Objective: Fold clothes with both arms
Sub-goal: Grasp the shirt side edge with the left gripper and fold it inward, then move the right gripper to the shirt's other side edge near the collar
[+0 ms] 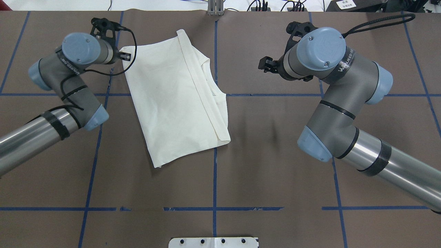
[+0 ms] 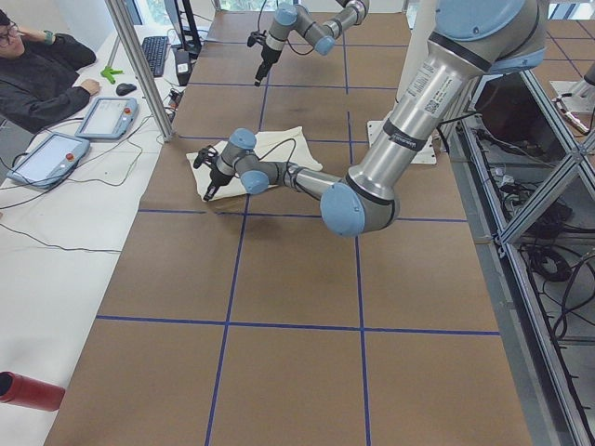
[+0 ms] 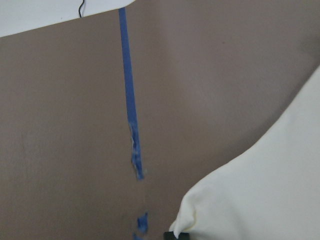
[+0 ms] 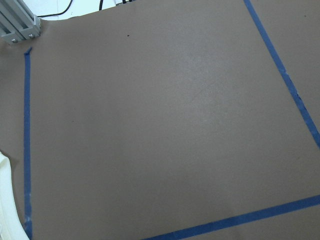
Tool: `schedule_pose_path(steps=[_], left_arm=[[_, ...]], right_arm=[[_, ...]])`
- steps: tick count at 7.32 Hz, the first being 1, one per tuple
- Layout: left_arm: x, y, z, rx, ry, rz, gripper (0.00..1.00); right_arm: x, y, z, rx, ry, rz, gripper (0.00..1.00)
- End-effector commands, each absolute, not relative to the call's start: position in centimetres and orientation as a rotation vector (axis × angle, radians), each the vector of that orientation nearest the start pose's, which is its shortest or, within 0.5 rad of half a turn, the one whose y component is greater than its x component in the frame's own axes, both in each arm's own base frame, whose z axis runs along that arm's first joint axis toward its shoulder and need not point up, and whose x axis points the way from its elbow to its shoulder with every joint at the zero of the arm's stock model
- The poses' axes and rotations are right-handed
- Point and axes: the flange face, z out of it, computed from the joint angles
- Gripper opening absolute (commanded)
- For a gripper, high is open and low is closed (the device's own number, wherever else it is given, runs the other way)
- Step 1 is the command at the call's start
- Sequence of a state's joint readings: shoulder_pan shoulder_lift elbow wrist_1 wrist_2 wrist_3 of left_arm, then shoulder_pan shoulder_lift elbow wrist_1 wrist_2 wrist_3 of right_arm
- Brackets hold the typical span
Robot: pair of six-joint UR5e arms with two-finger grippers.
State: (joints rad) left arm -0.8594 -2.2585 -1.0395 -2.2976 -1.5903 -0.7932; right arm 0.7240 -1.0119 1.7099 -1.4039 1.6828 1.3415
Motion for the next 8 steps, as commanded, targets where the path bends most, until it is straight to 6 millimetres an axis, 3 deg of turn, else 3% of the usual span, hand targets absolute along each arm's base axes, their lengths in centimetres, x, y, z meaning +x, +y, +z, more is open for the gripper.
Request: schedule_pose_path(steps=[1, 2, 3, 4, 5, 6, 7, 8], left_arm=[[43.0, -73.5, 37.8, 0.655, 0.614, -0.076, 0.00], [42.9, -73.5, 37.9, 0.659, 0.617, -0.075, 0.00], [42.2, -73.5, 38.5, 0.675, 0.624, -0.076, 0.99], [41.7, -73.6, 38.5, 0.670, 0.650, -0.067, 1.00], [40.0, -73.8, 37.6, 0.648, 0.716, -0.010, 1.00], [38.3, -71.6, 38.5, 0.652, 0.761, 0.039, 1.00], [37.4, -69.9, 37.8, 0.670, 0.801, 0.054, 1.00], [37.0, -69.4, 38.1, 0.672, 0.803, 0.055, 1.00]], right_arm=[[-41.7, -52.6, 25.0, 0.309, -0.842, 0.414, 1.00], [-42.2, -52.3, 25.0, 0.305, -0.843, 0.409, 1.00], [-42.8, -52.0, 24.9, 0.301, -0.844, 0.404, 1.00], [-43.7, -51.6, 24.3, 0.280, -0.861, 0.436, 1.00], [-45.2, -51.9, 22.0, 0.254, -0.891, 0.489, 0.99], [-49.2, -52.6, 19.6, 0.204, -0.902, 0.549, 0.97], [-53.9, -53.4, 17.2, 0.175, -0.890, 0.592, 0.94], [-57.2, -53.0, 16.6, 0.202, -0.859, 0.593, 0.86]])
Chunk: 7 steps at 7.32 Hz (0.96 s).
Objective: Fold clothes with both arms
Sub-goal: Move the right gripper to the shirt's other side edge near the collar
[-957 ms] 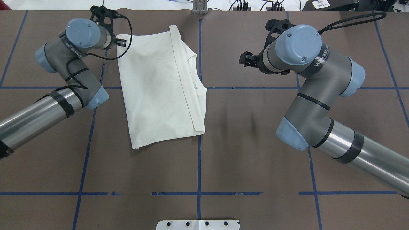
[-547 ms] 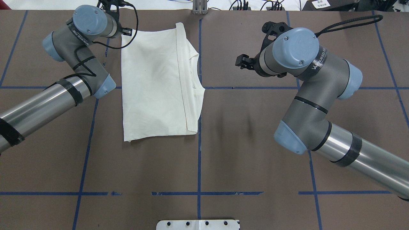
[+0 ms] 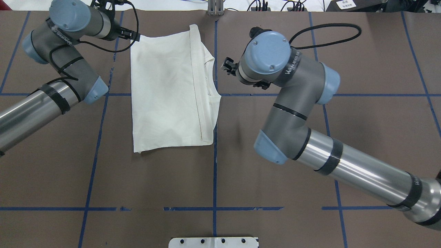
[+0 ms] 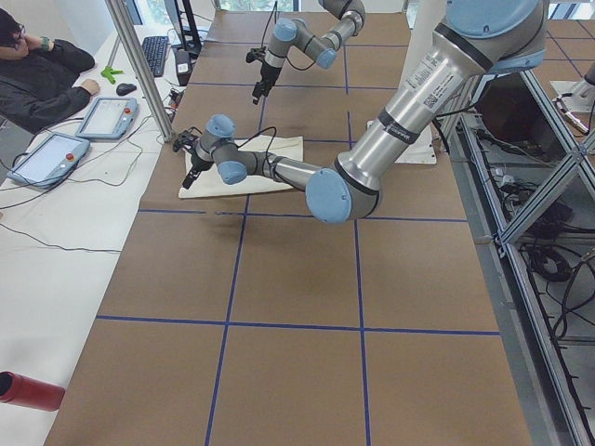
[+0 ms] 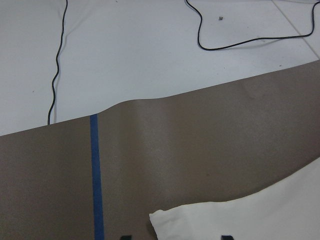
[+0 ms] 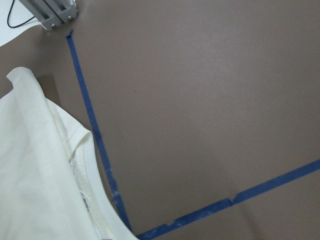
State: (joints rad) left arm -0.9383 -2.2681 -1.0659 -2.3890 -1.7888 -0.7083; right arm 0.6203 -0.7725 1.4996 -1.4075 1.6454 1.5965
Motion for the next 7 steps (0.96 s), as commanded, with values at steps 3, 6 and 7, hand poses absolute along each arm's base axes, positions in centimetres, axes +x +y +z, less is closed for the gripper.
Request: schedule_pose_path(steps=[3, 6, 7], left_arm=[[36.9, -69.3, 38.3, 0.669, 0.804, 0.051, 1.00], [37.0, -69.1, 38.7, 0.666, 0.803, 0.050, 1.00], [36.9, -69.1, 38.9, 0.664, 0.802, 0.050, 1.00]], right_arm=[[-62.9, -52.7, 17.9, 0.196, -0.787, 0.560, 0.77], [-64.9, -51.7, 19.8, 0.213, -0.742, 0.549, 0.70], [-65.2, -51.4, 19.8, 0.212, -0.744, 0.544, 0.66]])
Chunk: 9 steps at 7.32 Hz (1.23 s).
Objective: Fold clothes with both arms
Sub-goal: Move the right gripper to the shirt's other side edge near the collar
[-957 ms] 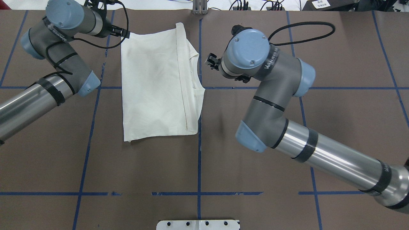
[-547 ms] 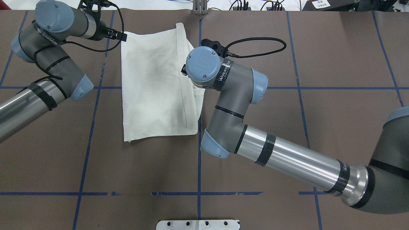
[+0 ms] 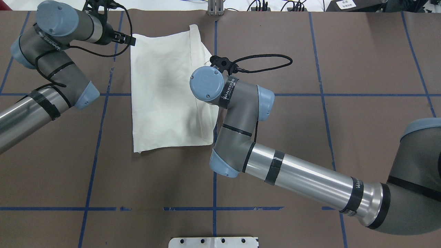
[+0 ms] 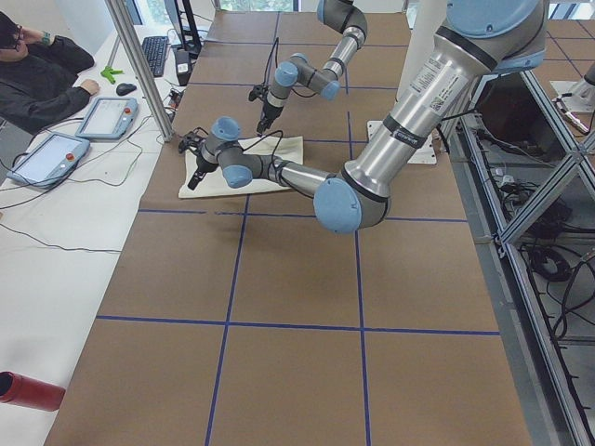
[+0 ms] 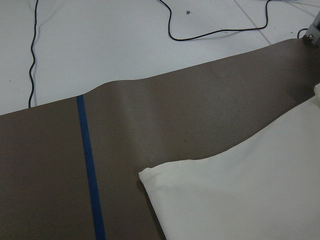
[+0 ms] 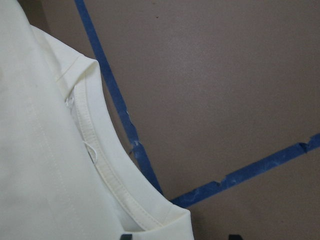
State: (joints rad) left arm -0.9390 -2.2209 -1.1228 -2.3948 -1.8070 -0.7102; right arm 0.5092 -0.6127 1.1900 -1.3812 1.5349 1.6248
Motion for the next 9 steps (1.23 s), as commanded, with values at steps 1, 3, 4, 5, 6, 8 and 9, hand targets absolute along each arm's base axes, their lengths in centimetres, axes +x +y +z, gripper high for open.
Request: schedule_pose_path(steps=[1, 3, 4, 5, 6, 8, 9], left_arm=[[36.9, -68.8, 39.0, 0.678, 0.814, 0.052, 1.00], [36.7, -68.5, 39.8, 0.680, 0.816, 0.053, 1.00], [36.7, -68.5, 39.8, 0.680, 0.816, 0.051, 1.00], [36.7, -68.5, 39.8, 0.680, 0.816, 0.051, 1.00], [36.7, -68.5, 39.8, 0.680, 0.816, 0.051, 1.00], [36.8, -68.5, 39.8, 0.680, 0.818, 0.053, 1.00], [36.9, -68.4, 39.8, 0.680, 0.818, 0.054, 1.00]], right_arm=[[-65.5, -51.0, 20.0, 0.211, -0.746, 0.540, 0.62], [-65.9, -50.5, 19.9, 0.221, -0.770, 0.534, 0.55], [-66.0, -50.4, 20.0, 0.220, -0.769, 0.532, 0.52], [-66.1, -50.2, 20.2, 0.219, -0.768, 0.530, 0.51], [-66.1, -50.2, 20.2, 0.219, -0.766, 0.530, 0.40], [-66.3, -49.9, 20.5, 0.215, -0.762, 0.527, 0.00], [-66.4, -49.8, 20.4, 0.215, -0.764, 0.525, 0.00]])
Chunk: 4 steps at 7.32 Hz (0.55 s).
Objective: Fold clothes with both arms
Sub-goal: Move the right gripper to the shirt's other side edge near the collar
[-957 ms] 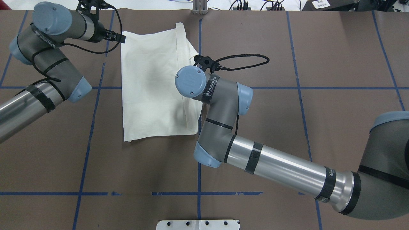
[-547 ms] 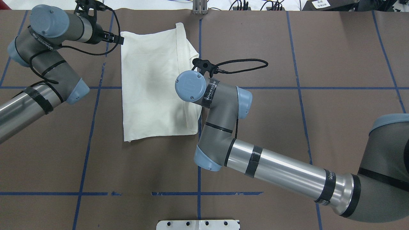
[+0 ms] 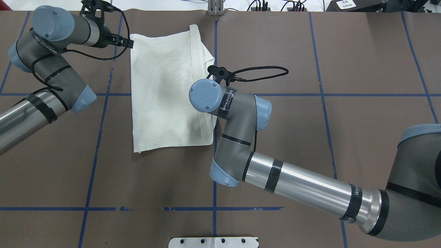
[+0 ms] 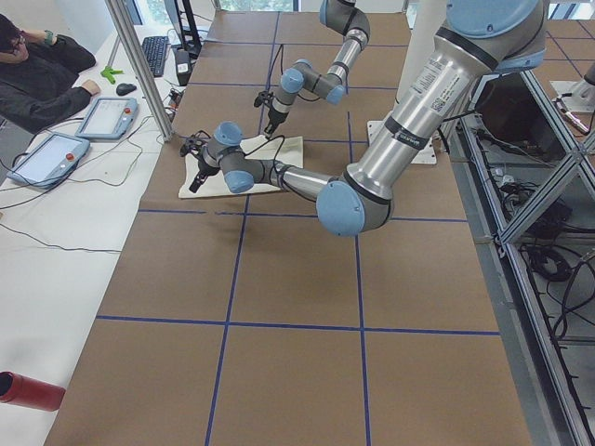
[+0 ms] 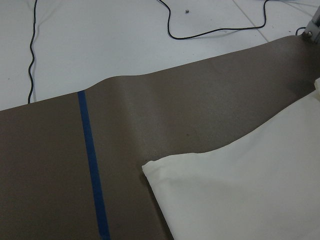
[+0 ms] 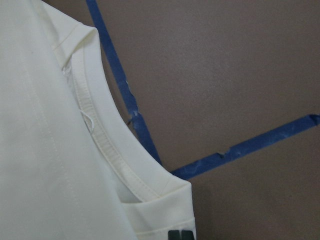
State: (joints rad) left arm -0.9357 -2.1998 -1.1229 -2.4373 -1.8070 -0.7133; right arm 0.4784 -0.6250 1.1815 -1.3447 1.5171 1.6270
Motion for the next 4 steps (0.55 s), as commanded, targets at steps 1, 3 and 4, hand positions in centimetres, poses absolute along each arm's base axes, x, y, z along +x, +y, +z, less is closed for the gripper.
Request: schedule_pose_path(steps=[1, 3, 4], left_arm=[[37.0, -68.4, 39.7, 0.680, 0.820, 0.055, 1.00], [37.2, -68.2, 39.7, 0.678, 0.822, 0.056, 1.00], [37.2, -68.3, 39.6, 0.678, 0.823, 0.055, 1.00]], right_arm=[[-66.4, -49.8, 20.5, 0.217, -0.763, 0.520, 0.00], [-64.8, -49.1, 20.9, 0.218, -0.781, 0.504, 0.00], [-61.4, -47.3, 23.7, 0.226, -0.800, 0.486, 0.00]])
